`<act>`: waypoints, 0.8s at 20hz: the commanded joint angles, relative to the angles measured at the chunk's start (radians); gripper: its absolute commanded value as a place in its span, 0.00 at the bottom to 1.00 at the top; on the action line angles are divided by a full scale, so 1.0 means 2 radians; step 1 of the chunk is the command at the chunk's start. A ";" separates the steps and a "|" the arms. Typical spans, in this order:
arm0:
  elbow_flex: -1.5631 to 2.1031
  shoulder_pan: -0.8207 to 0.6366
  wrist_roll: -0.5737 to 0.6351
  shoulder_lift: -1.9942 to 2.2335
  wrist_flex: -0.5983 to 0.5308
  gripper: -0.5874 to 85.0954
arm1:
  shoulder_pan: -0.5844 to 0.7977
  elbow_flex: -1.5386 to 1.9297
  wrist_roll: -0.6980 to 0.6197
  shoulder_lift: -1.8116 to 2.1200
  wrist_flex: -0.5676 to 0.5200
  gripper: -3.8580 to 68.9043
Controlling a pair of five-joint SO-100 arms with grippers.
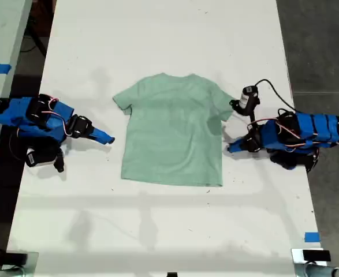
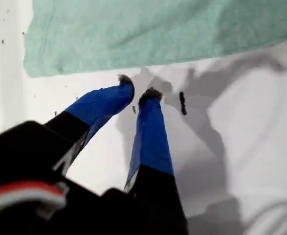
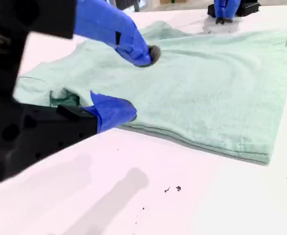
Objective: Fold t shirt
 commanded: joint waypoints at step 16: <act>0.005 0.000 -0.008 0.002 -0.008 0.18 | 0.370 -0.092 0.117 -0.123 -0.122 0.29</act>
